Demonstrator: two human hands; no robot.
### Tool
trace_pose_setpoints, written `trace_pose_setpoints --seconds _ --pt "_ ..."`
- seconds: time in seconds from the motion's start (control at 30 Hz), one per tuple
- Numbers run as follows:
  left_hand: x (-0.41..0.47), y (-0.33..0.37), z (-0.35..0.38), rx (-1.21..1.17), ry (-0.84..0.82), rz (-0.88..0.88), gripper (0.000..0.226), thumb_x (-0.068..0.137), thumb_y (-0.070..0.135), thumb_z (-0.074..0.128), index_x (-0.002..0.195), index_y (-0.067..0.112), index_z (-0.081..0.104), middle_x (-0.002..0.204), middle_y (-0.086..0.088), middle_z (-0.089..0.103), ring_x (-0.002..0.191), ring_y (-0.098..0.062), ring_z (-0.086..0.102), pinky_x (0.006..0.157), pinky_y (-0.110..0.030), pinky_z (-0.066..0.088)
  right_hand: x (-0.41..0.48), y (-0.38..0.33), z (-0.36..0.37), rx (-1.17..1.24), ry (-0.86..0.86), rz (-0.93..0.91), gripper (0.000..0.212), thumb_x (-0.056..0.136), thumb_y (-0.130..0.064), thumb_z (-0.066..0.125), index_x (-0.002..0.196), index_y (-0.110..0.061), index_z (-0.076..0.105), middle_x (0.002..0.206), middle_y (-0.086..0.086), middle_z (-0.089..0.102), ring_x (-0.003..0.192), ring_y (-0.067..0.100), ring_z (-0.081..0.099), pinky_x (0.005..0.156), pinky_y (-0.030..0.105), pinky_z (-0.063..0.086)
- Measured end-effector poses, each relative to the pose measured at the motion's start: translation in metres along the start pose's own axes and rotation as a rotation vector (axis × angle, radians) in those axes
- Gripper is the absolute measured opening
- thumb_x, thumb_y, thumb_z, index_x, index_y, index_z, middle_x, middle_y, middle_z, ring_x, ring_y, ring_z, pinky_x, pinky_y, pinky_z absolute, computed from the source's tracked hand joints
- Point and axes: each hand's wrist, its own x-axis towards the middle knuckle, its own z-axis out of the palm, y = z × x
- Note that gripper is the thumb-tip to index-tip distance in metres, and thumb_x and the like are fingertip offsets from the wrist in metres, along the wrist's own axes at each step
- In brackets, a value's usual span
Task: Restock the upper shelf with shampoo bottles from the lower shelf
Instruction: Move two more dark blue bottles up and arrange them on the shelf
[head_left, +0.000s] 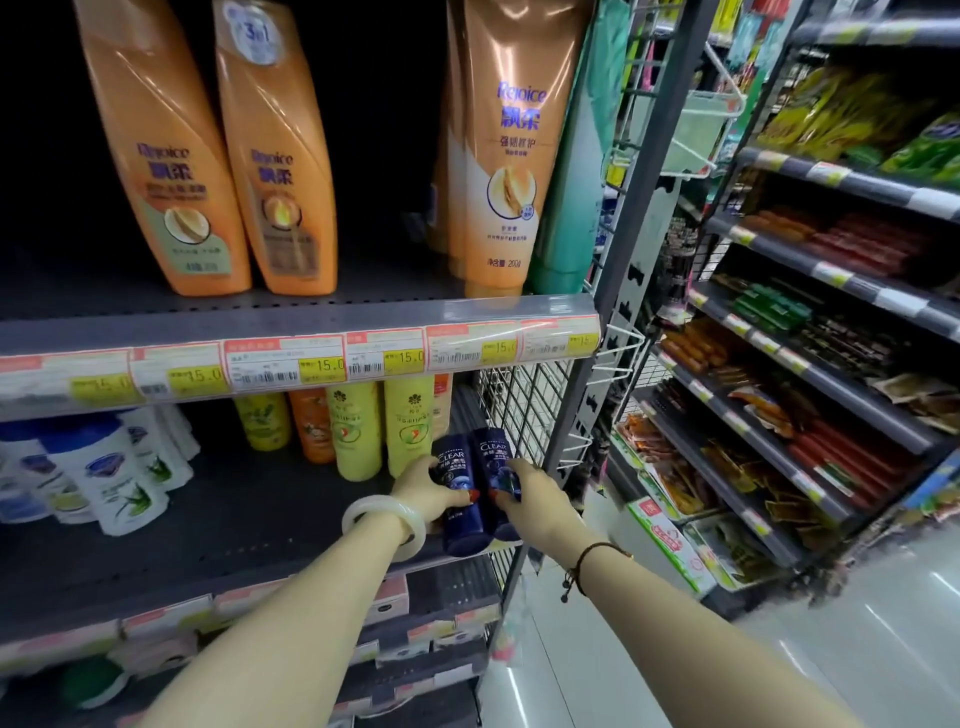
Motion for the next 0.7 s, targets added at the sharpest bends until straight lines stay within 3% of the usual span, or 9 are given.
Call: trace_pose_setpoints --seconds 0.17,0.3,0.4,0.5,0.57,0.7 --pt "0.010 -0.008 -0.004 -0.113 -0.065 -0.054 0.080 0.063 0.019 0.082 0.133 0.013 0.044 0.125 -0.009 0.060 0.111 -0.029 0.060 0.095 -0.047 0.052 0.002 -0.001 0.005 0.207 0.046 0.039 0.044 0.086 -0.016 0.061 0.128 -0.014 0.049 0.124 0.007 0.064 0.111 0.027 0.060 0.095 0.040 0.050" --pt "0.003 -0.004 -0.009 -0.158 -0.077 -0.127 0.048 0.071 0.005 0.077 0.113 0.005 0.054 0.111 -0.013 0.065 0.106 -0.031 0.061 0.094 -0.045 0.052 0.001 -0.004 0.004 0.384 0.025 0.112 0.047 0.081 -0.006 0.068 0.124 -0.007 0.049 0.117 0.012 0.065 0.107 0.027 0.063 0.089 0.036 0.052" --pt "0.002 -0.004 -0.010 -0.216 -0.117 -0.153 0.045 0.072 -0.003 0.072 0.114 0.000 0.057 0.110 -0.020 0.066 0.104 -0.034 0.062 0.088 -0.049 0.054 -0.003 -0.004 0.000 0.498 0.007 0.204 0.053 0.082 -0.003 0.068 0.128 0.006 0.044 0.117 0.019 0.061 0.105 0.029 0.062 0.079 0.030 0.048" --pt "0.001 -0.006 -0.009 -0.268 -0.129 -0.168 0.030 0.076 -0.010 0.066 0.100 0.006 0.056 0.101 -0.017 0.063 0.102 -0.033 0.058 0.082 -0.047 0.053 -0.002 -0.003 0.000 0.552 -0.043 0.242 0.040 0.082 -0.002 0.067 0.117 0.011 0.054 0.097 0.015 0.062 0.086 0.025 0.062 0.069 0.027 0.050" --pt "0.000 -0.006 -0.009 -0.295 -0.120 -0.175 0.031 0.077 -0.012 0.062 0.083 0.014 0.049 0.091 -0.011 0.058 0.101 -0.031 0.054 0.084 -0.047 0.051 0.002 -0.003 0.003 0.585 -0.076 0.252 0.033 0.082 0.001 0.066 0.113 0.011 0.059 0.096 0.018 0.065 0.082 0.026 0.063 0.069 0.028 0.053" --pt "-0.001 -0.003 -0.011 -0.357 -0.138 -0.174 0.033 0.078 -0.012 0.062 0.084 0.016 0.046 0.092 -0.010 0.057 0.102 -0.031 0.054 0.082 -0.049 0.050 0.004 -0.001 0.005 0.677 -0.116 0.265 0.025 0.082 0.006 0.061 0.107 0.008 0.060 0.097 0.021 0.065 0.080 0.028 0.065 0.073 0.033 0.056"
